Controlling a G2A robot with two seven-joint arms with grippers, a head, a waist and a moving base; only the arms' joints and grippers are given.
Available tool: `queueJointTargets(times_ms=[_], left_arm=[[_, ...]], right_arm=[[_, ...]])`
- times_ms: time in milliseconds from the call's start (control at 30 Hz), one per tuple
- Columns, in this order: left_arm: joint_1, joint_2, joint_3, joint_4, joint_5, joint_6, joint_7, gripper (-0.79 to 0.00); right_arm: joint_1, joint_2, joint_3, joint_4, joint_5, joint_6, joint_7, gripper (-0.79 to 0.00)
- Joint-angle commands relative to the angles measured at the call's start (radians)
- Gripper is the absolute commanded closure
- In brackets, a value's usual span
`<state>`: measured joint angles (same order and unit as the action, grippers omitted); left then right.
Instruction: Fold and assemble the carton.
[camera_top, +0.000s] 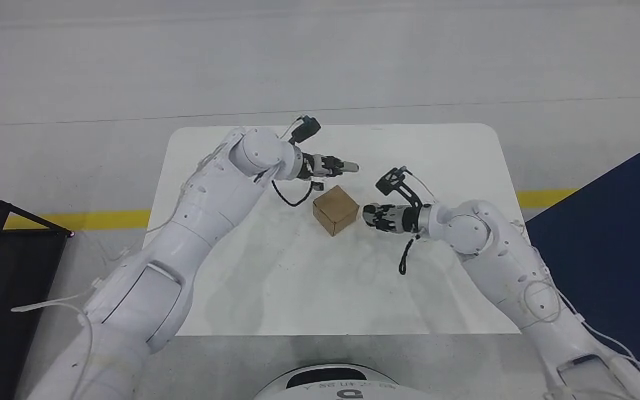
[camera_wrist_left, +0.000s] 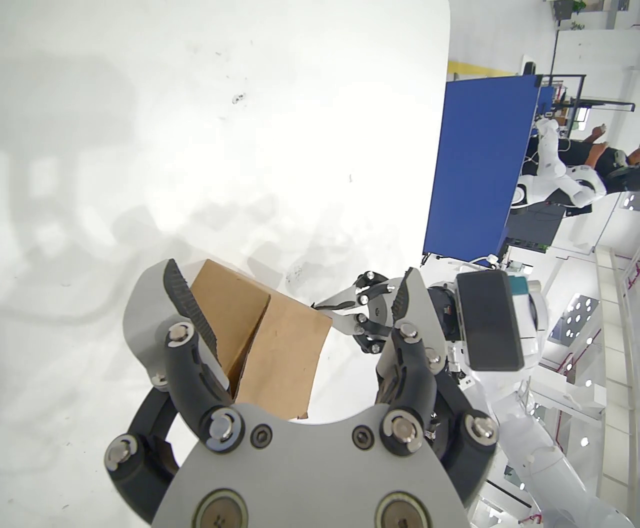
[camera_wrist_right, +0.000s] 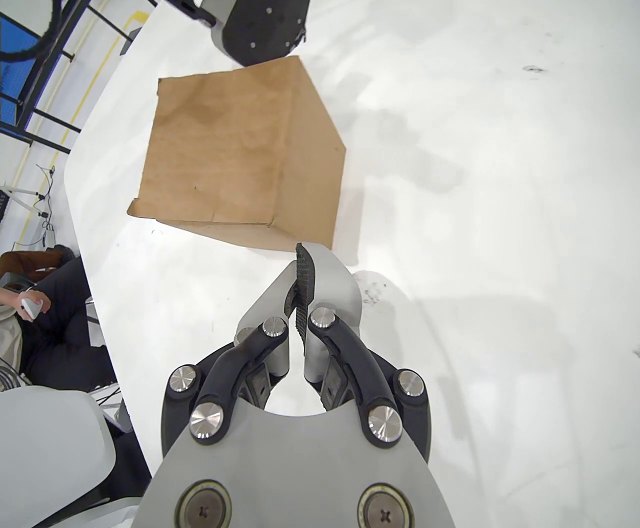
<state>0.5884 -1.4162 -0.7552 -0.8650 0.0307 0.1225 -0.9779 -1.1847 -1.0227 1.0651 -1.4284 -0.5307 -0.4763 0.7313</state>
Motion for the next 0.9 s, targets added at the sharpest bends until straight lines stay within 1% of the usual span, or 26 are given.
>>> queueJointTargets(times_ms=[0,67,133,200,267,400,467,533,633,733,867], left_arm=[[0.001,0.006,-0.031,0.002,-0.030,0.001,0.006,-0.785],[0.005,0.018,-0.063,-0.001,-0.033,0.005,0.007,-0.785],[0.014,0.031,-0.089,-0.012,-0.023,0.012,0.012,-0.785],[0.025,0.044,-0.124,-0.027,-0.025,0.017,0.019,-0.785],[0.040,0.059,-0.164,-0.054,-0.026,0.021,0.032,-0.785],[0.076,0.093,-0.255,-0.124,-0.023,0.035,0.047,-0.785],[0.110,0.116,-0.319,-0.180,-0.013,0.053,0.061,-0.785],[0.143,0.131,-0.363,-0.226,-0.010,0.072,0.069,-0.785],[0.143,0.131,-0.363,-0.226,-0.010,0.072,0.069,-0.785],[0.143,0.131,-0.363,-0.226,-0.010,0.072,0.069,-0.785],[0.143,0.131,-0.363,-0.226,-0.010,0.072,0.069,-0.785]], right_arm=[[-0.025,0.008,0.034,-0.049,-0.002,-0.010,-0.025,0.000],[-0.062,0.019,0.075,-0.132,-0.031,-0.035,-0.057,0.000],[-0.079,0.024,0.090,-0.204,-0.064,-0.031,-0.065,0.000],[-0.072,0.022,0.077,-0.248,-0.086,-0.019,-0.065,0.000],[-0.038,0.013,0.041,-0.257,-0.096,-0.006,-0.063,0.000],[0.066,-0.014,-0.049,-0.188,-0.081,-0.010,-0.071,0.000],[0.129,-0.033,-0.105,-0.131,-0.069,-0.025,-0.073,0.000],[0.175,-0.048,-0.146,-0.091,-0.064,-0.037,-0.064,0.000],[0.219,-0.067,-0.201,-0.041,-0.060,-0.034,-0.046,0.000],[0.262,-0.086,-0.255,0.013,-0.049,-0.025,0.000,0.000],[0.301,-0.104,-0.288,0.059,-0.035,-0.017,0.019,0.000]])
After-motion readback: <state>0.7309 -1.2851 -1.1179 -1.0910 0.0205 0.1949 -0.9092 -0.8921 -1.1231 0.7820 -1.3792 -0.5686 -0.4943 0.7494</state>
